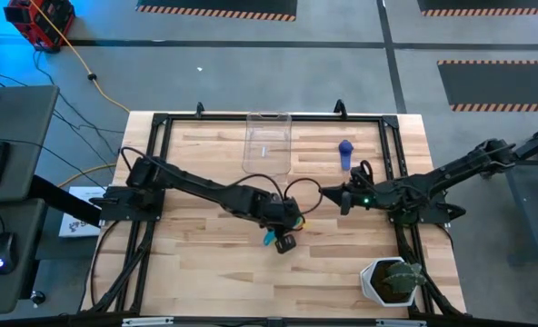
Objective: Nest measuring cups in basket
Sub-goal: Stack the light blue measuring cup on top of the green measuring cup
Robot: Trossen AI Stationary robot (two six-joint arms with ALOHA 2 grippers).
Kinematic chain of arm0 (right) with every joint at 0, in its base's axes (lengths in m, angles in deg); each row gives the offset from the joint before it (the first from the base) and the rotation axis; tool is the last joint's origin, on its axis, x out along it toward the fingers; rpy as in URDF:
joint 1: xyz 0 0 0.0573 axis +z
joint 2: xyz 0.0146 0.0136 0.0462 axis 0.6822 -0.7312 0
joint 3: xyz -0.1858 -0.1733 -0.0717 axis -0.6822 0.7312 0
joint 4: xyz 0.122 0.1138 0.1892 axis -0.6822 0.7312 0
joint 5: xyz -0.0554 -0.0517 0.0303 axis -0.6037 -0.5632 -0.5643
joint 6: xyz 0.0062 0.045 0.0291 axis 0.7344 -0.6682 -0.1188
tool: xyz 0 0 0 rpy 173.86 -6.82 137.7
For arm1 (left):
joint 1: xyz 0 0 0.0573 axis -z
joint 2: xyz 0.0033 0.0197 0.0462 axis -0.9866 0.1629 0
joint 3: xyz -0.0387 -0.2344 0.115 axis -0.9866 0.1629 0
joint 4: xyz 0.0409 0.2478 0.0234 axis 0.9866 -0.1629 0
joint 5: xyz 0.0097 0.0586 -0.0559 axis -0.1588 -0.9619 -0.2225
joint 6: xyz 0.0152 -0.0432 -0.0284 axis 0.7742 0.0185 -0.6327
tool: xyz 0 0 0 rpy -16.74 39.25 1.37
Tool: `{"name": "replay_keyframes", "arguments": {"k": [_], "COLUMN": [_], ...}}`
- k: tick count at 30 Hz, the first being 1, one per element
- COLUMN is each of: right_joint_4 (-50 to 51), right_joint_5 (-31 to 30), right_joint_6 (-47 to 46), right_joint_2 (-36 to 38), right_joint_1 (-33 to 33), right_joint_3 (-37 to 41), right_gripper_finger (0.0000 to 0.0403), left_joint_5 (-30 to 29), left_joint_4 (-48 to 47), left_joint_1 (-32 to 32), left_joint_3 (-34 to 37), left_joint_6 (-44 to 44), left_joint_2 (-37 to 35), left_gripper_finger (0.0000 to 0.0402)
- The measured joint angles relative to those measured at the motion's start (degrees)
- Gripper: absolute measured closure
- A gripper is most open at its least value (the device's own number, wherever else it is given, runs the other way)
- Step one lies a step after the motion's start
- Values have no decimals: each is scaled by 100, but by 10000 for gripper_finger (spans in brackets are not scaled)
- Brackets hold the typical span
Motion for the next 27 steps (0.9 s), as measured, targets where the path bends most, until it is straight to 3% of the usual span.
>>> {"name": "replay_keyframes", "arguments": {"k": [18,27], "right_joint_4": [169,175], "right_joint_5": [-22,-78], "right_joint_6": [-1,-4], "right_joint_2": [-7,-7], "right_joint_1": [0,0], "right_joint_3": [0,2], "right_gripper_finger": [403,403], "left_joint_5": [-50,-116], "left_joint_4": [124,127], "left_joint_1": [-273,-287], "left_joint_3": [-2,2], "left_joint_6": [105,105], "left_joint_2": [111,111], "left_gripper_finger": [374,329]}}
